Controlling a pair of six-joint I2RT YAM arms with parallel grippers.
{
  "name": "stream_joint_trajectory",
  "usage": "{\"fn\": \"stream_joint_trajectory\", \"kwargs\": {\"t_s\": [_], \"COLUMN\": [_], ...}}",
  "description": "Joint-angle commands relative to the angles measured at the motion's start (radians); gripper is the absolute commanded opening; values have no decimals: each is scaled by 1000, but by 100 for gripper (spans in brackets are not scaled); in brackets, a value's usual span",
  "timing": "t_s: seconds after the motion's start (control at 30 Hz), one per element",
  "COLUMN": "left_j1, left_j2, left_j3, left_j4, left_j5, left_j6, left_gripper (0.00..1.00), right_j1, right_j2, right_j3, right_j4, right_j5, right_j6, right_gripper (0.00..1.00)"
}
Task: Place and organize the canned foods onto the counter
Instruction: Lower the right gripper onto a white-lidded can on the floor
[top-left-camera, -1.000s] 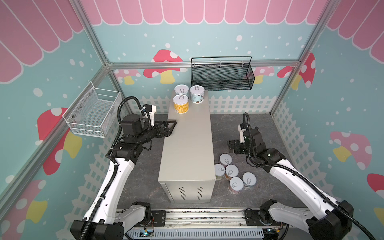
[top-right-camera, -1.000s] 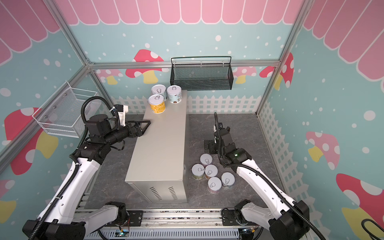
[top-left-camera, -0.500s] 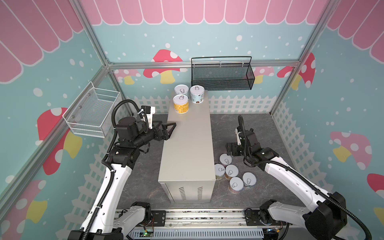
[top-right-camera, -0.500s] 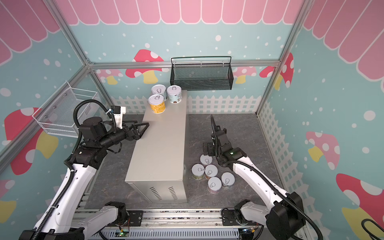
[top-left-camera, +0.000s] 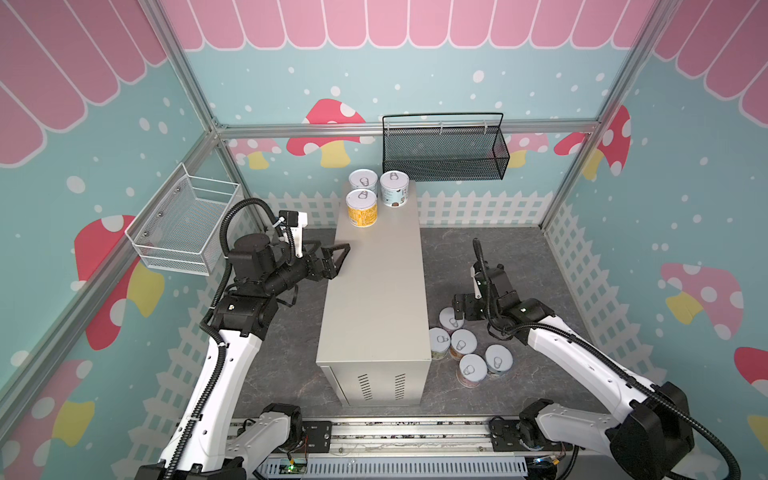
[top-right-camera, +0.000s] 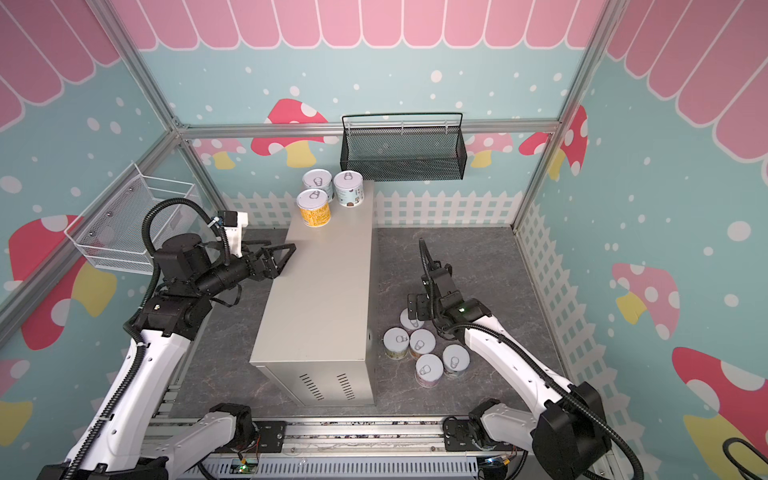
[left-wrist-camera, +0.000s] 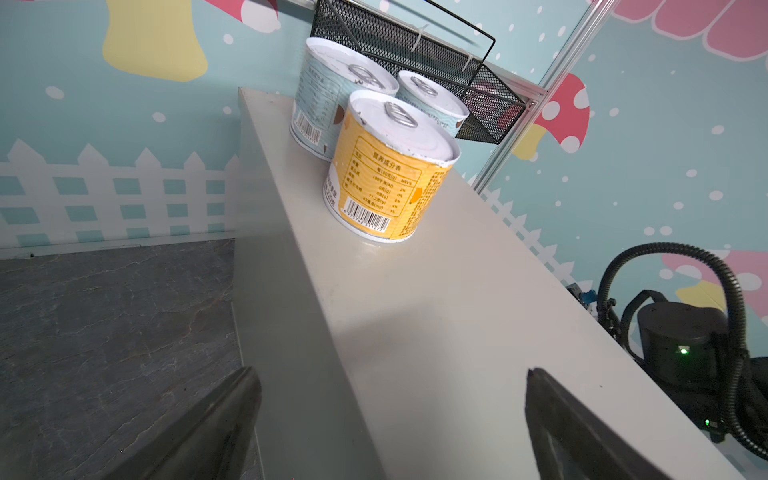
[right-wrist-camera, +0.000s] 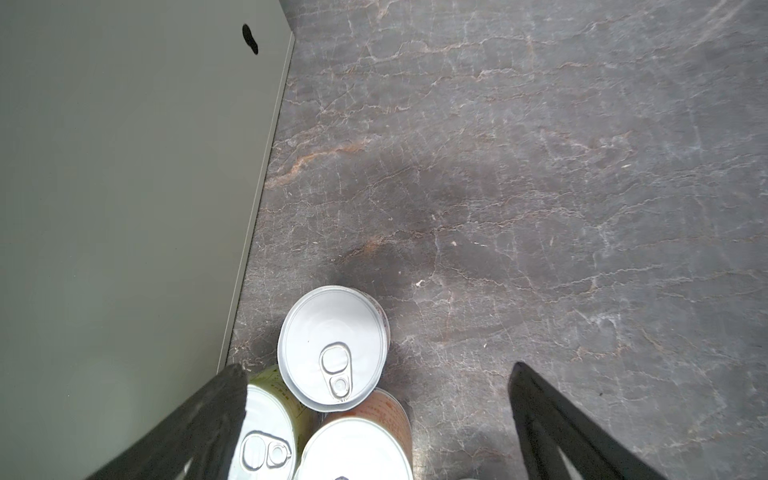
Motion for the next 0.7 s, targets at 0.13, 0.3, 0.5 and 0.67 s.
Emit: {"fn": "stream_joint_trajectory", "kwargs": {"t_s": [0.13,0.3,0.5,0.67], "left_j1": [4,12,13,-2], "left_j2": [31,25,6,-20], "left_j3": [43,34,-9,-37], "left_j4": [-53,-35,10,44], "left_j5": [26,51,76,68], "left_j6": [22,18,3,15], "left_gripper": [99,99,99,100], "right_j1": [-1,-1,3,12], "right_j2": [110,131,121,148], "right_j3": [23,-14,-88,-109], "right_j4": [21,55,156,202], "right_j5": [-60,-77,-151,-157], "right_j6": [-24,-10,14,15], "right_gripper": [99,99,99,99]}}
